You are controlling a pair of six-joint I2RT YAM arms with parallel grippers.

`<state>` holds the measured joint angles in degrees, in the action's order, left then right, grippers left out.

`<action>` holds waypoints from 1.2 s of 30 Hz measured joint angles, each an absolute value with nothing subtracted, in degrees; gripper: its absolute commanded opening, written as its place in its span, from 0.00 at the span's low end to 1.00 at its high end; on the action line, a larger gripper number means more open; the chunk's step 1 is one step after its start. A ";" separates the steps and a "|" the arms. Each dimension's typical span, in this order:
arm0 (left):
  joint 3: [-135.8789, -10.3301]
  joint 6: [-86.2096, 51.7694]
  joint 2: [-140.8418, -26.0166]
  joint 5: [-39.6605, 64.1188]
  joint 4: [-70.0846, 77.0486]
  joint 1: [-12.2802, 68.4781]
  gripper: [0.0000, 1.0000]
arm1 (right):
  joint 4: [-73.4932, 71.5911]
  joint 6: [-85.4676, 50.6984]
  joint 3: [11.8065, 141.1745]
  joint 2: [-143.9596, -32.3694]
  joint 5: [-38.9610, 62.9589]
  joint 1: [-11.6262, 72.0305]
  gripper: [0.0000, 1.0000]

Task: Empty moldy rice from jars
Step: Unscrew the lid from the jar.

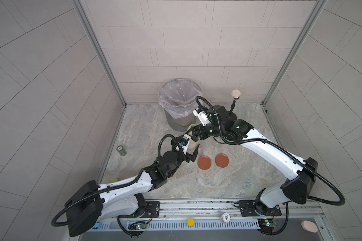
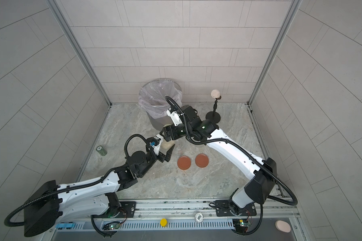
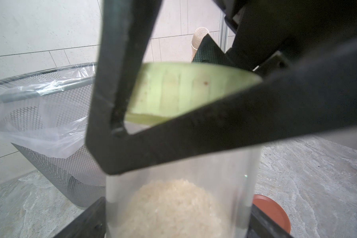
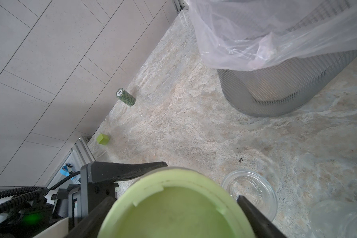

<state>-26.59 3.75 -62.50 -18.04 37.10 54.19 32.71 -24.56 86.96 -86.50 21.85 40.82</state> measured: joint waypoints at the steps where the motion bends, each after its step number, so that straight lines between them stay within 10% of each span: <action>1: -26.59 3.90 -62.61 -18.04 37.19 54.19 0.90 | 32.67 -24.58 86.96 -86.48 21.82 40.82 0.41; 7: -26.68 4.49 -63.02 -17.52 36.93 54.30 0.55 | 32.34 -24.77 86.11 -86.21 21.65 40.71 0.46; 18: -31.44 6.55 -62.87 -14.94 29.10 54.28 0.22 | 32.38 -25.96 84.71 -83.57 20.97 40.12 0.78; 36: -35.55 12.12 -59.00 -15.81 16.56 53.52 0.16 | 28.42 -30.92 82.24 -76.86 19.18 40.25 0.99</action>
<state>-35.55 12.12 -59.00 -15.81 16.56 53.52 28.42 -30.92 82.24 -76.86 19.18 40.25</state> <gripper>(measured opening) 0.890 0.994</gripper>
